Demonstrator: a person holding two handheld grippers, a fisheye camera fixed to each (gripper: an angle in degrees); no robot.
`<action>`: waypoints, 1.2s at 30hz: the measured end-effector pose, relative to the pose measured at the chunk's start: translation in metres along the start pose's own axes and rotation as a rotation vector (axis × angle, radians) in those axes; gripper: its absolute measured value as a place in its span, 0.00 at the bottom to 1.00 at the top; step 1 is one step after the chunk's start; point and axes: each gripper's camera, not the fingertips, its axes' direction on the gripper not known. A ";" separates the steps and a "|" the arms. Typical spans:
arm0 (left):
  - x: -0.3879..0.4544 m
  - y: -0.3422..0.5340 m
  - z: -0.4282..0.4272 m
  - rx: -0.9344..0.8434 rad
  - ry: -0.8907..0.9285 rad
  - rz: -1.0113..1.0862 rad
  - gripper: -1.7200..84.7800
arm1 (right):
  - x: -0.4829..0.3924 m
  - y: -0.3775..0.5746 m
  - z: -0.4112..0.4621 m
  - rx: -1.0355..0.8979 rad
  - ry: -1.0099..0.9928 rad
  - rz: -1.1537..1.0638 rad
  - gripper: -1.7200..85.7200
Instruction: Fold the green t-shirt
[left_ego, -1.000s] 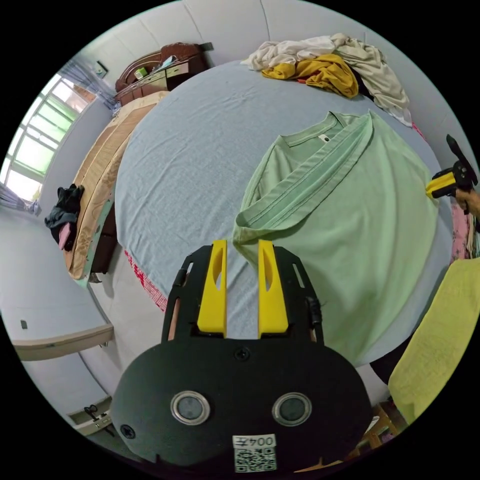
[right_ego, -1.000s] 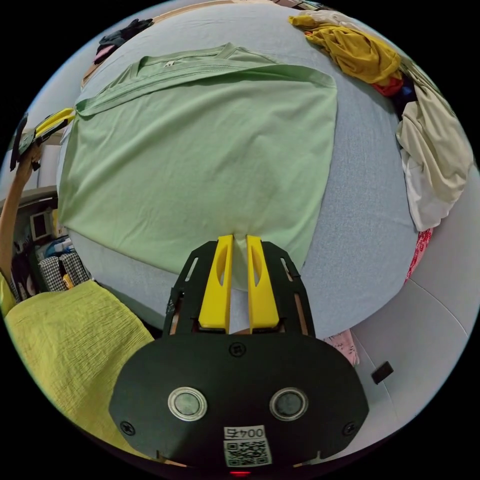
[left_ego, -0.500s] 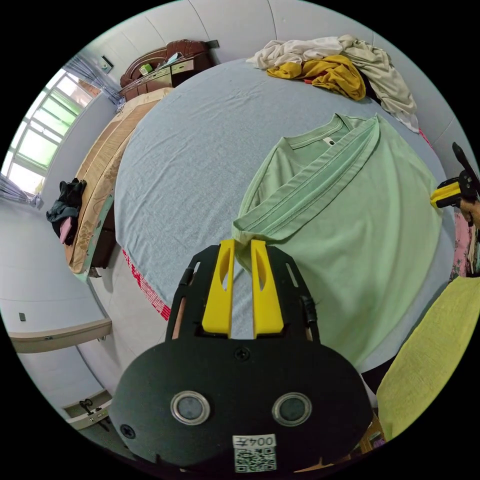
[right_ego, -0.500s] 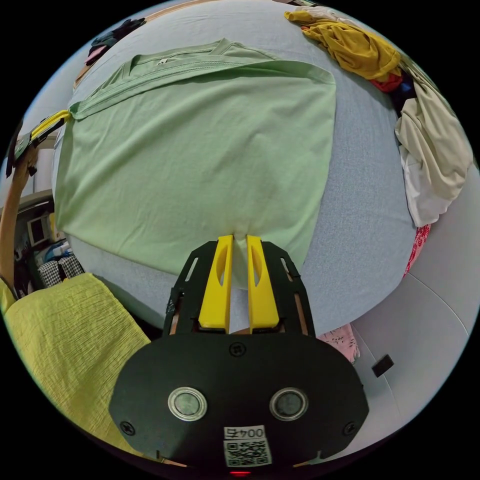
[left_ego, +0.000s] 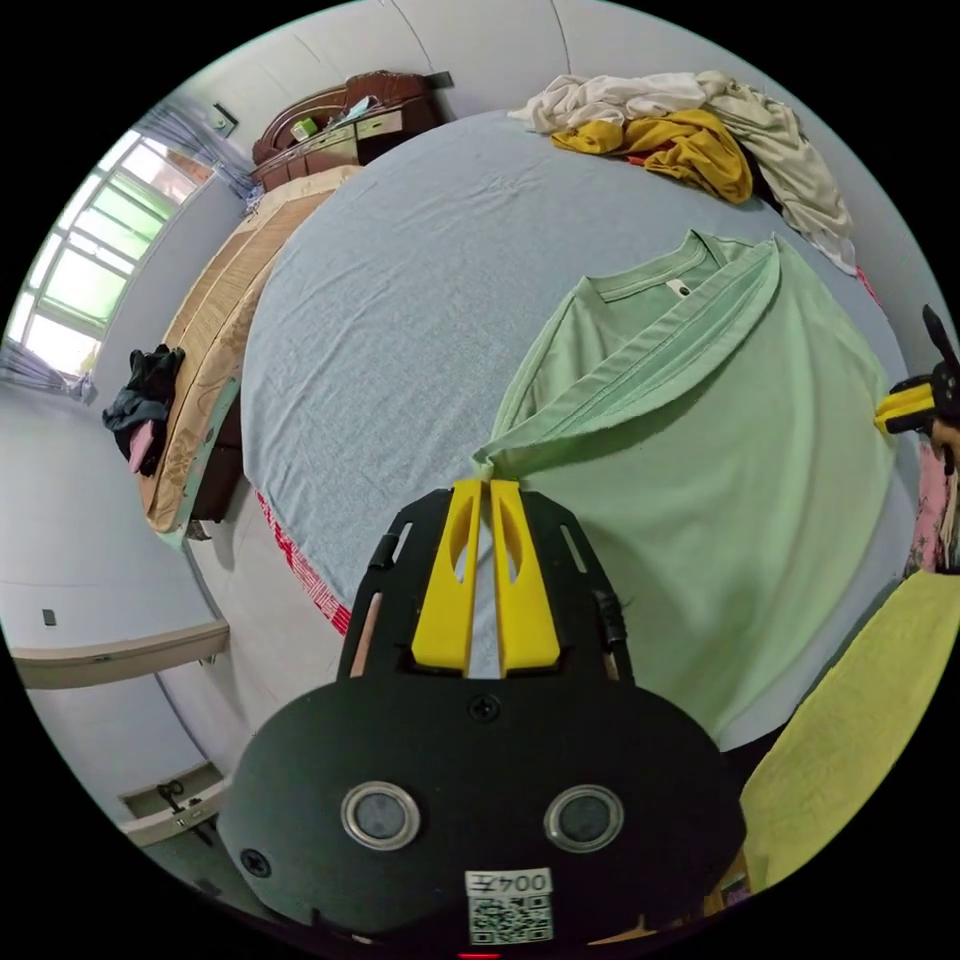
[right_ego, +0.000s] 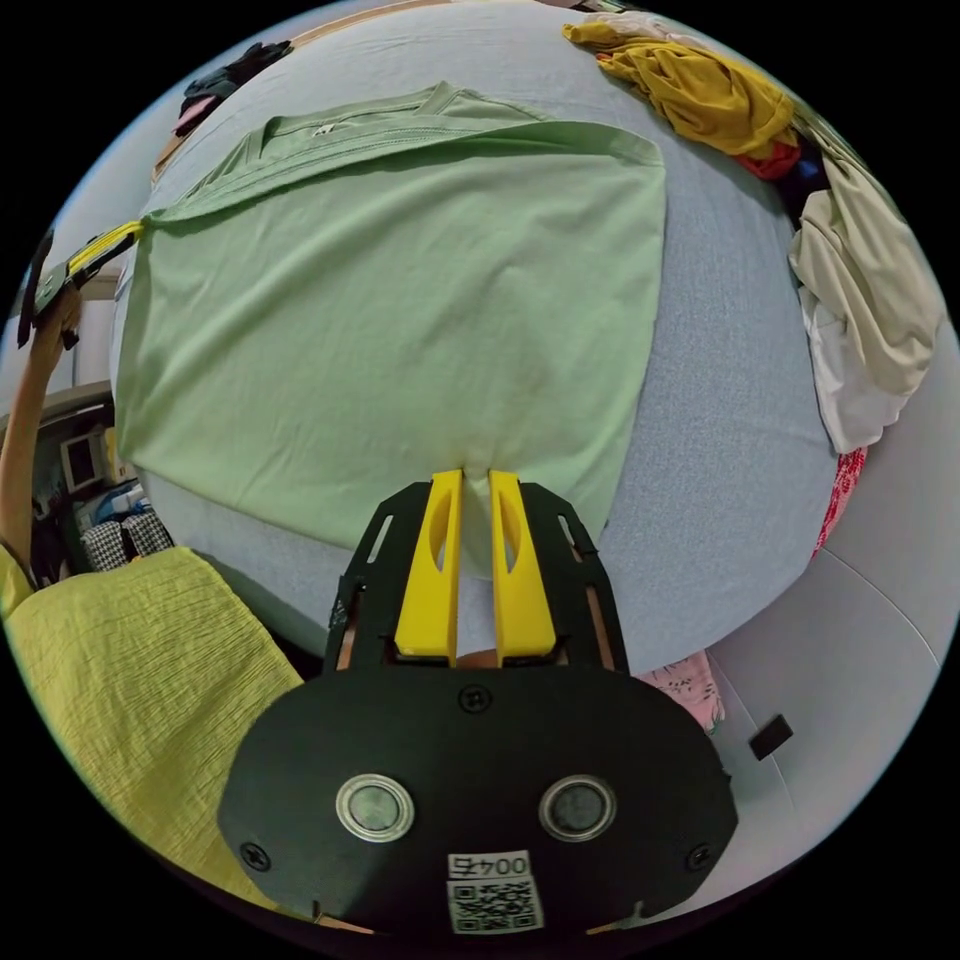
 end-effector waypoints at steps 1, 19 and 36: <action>-0.007 -0.003 0.003 -0.016 0.013 -0.035 0.04 | -0.002 0.000 0.000 -0.006 0.005 -0.002 0.08; -0.049 -0.028 0.055 -0.071 0.132 -0.179 0.04 | 0.026 -0.044 -0.073 0.322 0.173 0.024 0.12; -0.059 -0.056 0.079 -0.111 0.042 -0.155 0.04 | 0.003 -0.079 -0.048 0.290 0.257 0.126 0.09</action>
